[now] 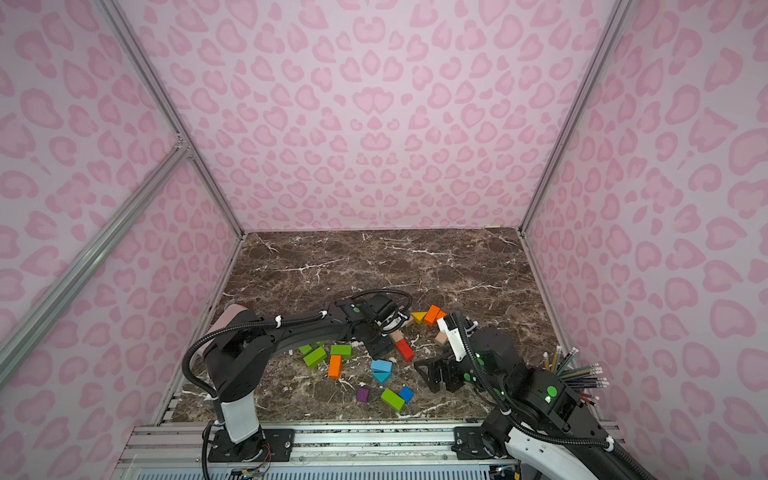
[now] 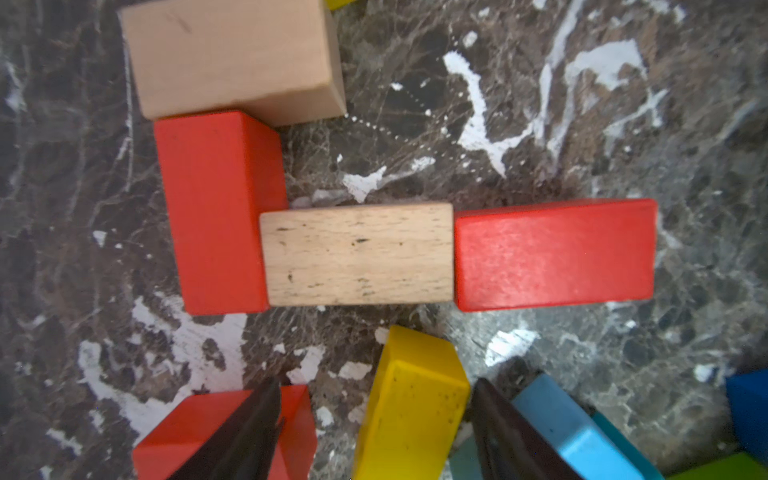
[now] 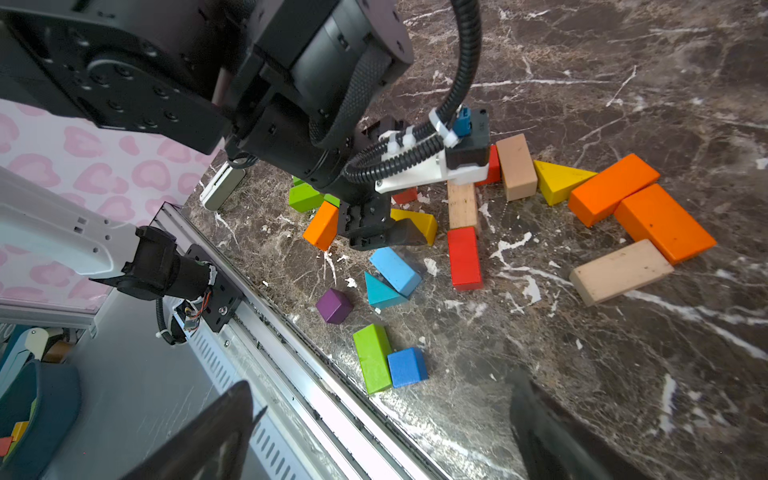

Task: Assemble a heart with building blocks
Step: Pick up the building block from the center of the board, then assemble the building block at the center of the board.

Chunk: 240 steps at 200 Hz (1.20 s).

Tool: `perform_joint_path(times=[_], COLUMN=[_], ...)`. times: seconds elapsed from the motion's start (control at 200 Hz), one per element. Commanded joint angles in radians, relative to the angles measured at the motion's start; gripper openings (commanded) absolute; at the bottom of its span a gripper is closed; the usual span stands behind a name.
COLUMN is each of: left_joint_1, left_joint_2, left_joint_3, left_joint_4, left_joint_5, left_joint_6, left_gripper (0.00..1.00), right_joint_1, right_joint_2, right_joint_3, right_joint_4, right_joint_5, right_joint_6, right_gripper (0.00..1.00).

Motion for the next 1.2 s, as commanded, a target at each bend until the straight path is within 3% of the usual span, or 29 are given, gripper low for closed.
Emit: perform_joint_path(times=[0.0, 0.13, 0.275, 0.45, 0.8, 1.195], left_joint_1=[0.000, 0.000, -0.001, -0.004, -0.025, -0.122], left_joint_2=[0.011, 0.008, -0.013, -0.045, -0.097, 0.036], left_joint_3=[0.013, 0.009, 0.000, 0.002, 0.068, 0.355], left_joint_4=[0.005, 0.006, 0.003, -0.008, -0.091, -0.164], left_joint_5=[0.022, 0.024, 0.026, 0.027, -0.020, 0.016], left_joint_6=[0.007, 0.003, -0.004, -0.016, -0.060, -0.211], left_gripper=[0.71, 0.62, 0.40, 0.23, 0.21, 0.20], right_joint_1=[0.001, 0.001, 0.001, 0.001, 0.001, 0.001], right_joint_2=[-0.003, -0.006, -0.011, -0.029, -0.048, -0.100], right_joint_3=[0.000, 0.000, 0.000, 0.002, 0.004, 0.013], right_joint_4=[0.012, 0.009, 0.009, 0.012, 0.015, 0.008], right_joint_5=[-0.001, 0.000, 0.004, 0.011, 0.023, 0.017], right_joint_6=[-0.009, -0.009, -0.007, -0.001, 0.007, 0.001], right_gripper=[0.99, 0.99, 0.99, 0.99, 0.99, 0.99])
